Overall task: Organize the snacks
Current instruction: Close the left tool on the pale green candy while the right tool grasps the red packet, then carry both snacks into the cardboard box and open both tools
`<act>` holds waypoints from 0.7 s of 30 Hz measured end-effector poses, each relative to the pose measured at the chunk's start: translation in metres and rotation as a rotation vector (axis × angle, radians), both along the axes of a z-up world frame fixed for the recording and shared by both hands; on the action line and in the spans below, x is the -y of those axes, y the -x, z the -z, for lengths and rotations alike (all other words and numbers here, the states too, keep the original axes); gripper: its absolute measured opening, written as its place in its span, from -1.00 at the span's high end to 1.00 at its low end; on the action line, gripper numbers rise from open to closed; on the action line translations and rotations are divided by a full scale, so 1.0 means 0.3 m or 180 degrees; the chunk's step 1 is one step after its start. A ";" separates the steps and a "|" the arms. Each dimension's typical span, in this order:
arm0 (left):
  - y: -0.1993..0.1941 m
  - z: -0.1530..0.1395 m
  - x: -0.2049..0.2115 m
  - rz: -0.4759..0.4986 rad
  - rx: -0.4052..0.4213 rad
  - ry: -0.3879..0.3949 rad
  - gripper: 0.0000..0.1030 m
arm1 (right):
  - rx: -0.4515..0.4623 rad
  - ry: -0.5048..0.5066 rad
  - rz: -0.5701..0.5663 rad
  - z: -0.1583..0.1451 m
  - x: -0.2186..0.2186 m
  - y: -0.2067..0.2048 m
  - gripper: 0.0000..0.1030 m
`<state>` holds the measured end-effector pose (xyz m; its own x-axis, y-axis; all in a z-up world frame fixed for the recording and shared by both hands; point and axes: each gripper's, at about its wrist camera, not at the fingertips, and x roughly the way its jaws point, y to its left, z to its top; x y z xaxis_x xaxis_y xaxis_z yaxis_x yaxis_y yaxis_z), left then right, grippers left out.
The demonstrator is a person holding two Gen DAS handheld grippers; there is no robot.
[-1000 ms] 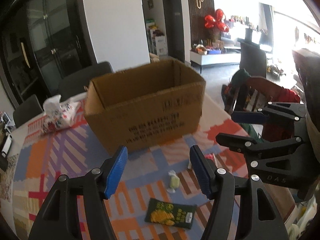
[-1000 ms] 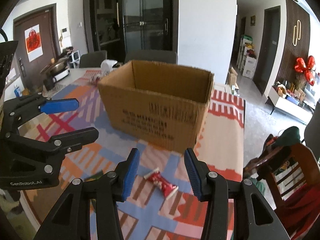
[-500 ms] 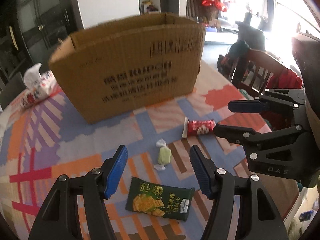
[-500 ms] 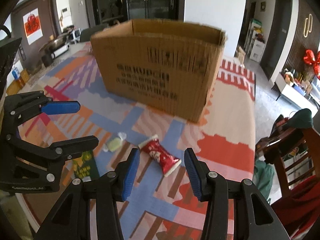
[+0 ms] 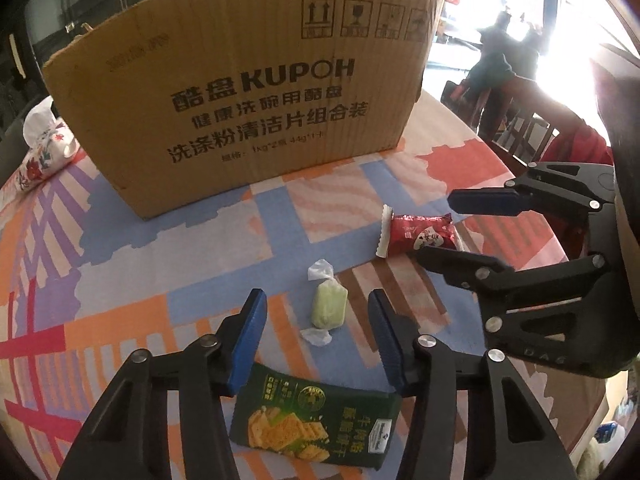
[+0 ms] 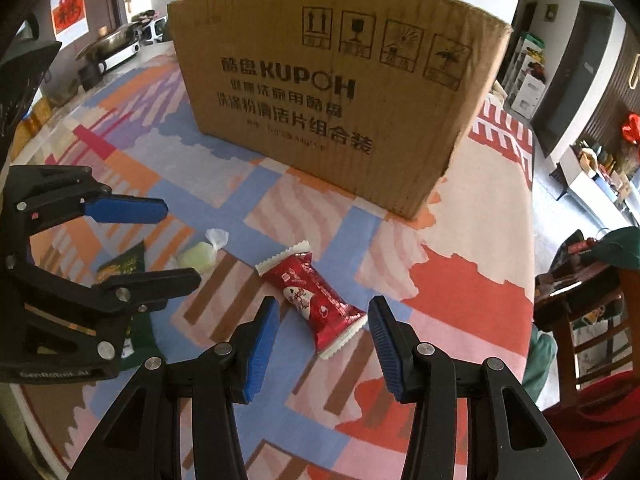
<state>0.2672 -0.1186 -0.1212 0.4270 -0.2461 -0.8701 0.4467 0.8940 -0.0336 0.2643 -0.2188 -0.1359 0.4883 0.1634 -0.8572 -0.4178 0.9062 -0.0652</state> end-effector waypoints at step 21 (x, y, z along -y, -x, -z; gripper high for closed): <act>-0.032 0.046 -0.019 -0.0073 -0.0166 0.0155 0.64 | -0.0147 -0.0277 0.0147 0.035 -0.025 -0.043 0.54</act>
<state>0.2769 -0.1128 -0.1351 0.3875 -0.2795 -0.8785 0.4227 0.9007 -0.1001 0.2773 -0.2114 -0.1465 0.4572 0.2165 -0.8626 -0.3764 0.9259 0.0329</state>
